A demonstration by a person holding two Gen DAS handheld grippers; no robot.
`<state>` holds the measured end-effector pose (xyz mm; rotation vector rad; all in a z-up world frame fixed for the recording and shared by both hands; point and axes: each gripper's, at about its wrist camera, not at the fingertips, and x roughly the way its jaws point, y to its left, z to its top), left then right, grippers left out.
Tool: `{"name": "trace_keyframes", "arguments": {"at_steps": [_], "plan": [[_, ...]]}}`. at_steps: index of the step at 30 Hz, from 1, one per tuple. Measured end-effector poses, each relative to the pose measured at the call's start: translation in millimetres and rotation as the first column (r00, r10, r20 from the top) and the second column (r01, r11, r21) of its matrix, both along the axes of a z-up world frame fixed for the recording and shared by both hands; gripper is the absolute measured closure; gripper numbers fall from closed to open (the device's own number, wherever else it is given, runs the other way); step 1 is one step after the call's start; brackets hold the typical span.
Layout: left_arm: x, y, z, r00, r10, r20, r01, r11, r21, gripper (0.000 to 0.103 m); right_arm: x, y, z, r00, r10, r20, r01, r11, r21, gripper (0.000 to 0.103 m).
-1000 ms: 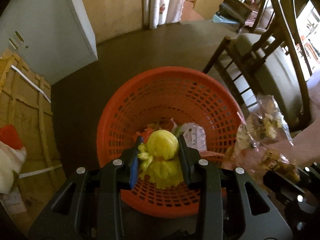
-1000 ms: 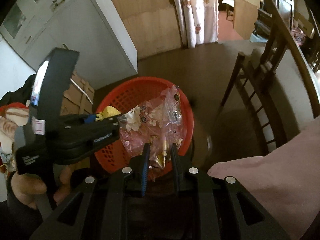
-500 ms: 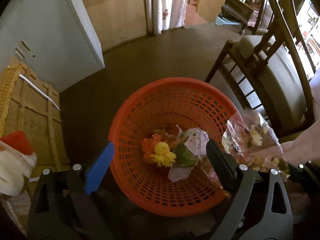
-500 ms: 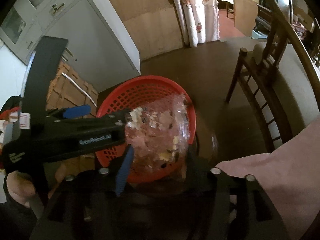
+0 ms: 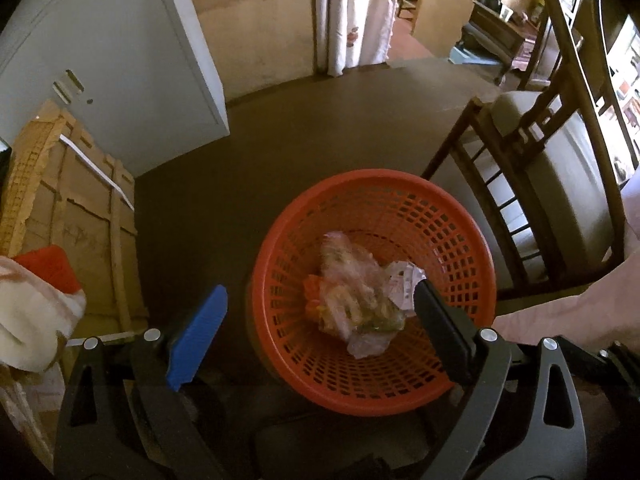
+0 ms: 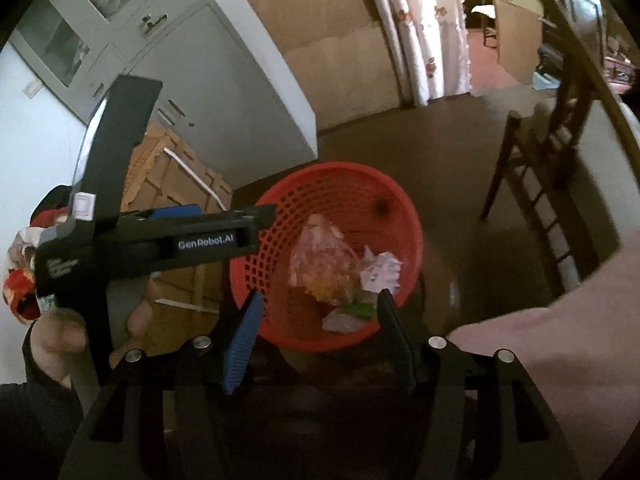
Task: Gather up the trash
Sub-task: 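Swing both open tools back over the table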
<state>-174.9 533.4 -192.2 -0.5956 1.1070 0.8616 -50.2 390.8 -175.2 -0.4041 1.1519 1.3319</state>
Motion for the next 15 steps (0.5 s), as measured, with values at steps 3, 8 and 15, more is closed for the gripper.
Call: {"name": "trace_keyframes", "arguments": {"at_steps": [3, 8, 15], "plan": [[1, -6, 11, 1.0, -0.019, 0.02, 0.019, 1.0, 0.003, 0.012, 5, -28, 22, 0.999, -0.041, 0.014, 0.041, 0.999, 0.035, 0.045], [16, -38, 50, 0.987, -0.126, 0.102, 0.121, 0.991, 0.047, 0.012, 20, -98, 75, 0.991, -0.131, 0.039, 0.123, 0.981, 0.152, 0.04], [69, -129, 110, 0.896, -0.408, 0.172, 0.384, 0.909, 0.16, 0.012, 56, -239, 149, 0.889, -0.436, 0.138, 0.385, 0.877, 0.289, 0.033]]}}
